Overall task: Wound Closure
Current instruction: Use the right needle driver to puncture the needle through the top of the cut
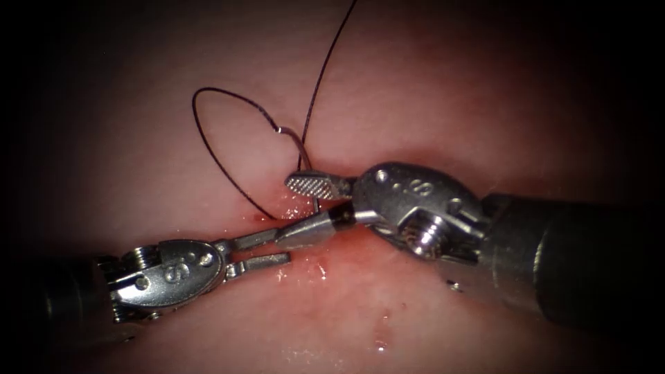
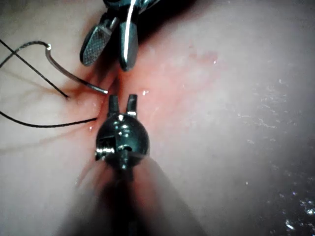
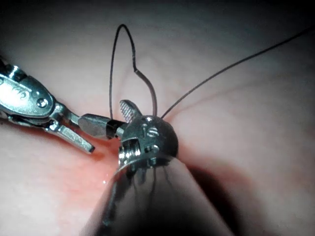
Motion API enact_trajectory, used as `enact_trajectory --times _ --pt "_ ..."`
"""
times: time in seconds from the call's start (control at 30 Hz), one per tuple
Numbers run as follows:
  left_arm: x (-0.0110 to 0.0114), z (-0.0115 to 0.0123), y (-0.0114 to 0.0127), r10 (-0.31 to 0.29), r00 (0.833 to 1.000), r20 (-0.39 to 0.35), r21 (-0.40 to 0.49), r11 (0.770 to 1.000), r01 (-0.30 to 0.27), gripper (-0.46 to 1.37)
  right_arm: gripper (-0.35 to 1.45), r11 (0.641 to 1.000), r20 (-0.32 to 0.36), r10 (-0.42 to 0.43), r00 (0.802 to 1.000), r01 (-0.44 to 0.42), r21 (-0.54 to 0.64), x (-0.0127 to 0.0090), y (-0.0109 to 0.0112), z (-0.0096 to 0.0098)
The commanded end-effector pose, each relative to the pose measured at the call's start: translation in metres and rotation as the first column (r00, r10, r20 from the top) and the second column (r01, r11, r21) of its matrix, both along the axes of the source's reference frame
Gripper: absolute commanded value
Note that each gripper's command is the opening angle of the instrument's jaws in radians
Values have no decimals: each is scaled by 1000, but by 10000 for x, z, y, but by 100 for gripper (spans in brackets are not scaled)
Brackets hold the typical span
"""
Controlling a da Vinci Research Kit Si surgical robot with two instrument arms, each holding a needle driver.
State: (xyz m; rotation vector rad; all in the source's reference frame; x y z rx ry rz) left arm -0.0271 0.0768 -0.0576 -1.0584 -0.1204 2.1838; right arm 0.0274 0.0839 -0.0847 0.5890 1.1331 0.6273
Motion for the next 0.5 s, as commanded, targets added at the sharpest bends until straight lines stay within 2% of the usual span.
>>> enact_trajectory --times 0.03,0.3,0.5 --pt "0 0 0 2 1000 2 1 1000 -2 10 105 1000 -3 10 1000 -10 -2 -3 4 0" --pt "0 0 0 2 1000 2 1 1000 -2 10 105 999 17 47 999 -47 -24 -11 20 6" --pt "0 0 0 2 1000 2 1 1000 -2 10 105 998 22 45 999 -44 -54 -12 21 6"
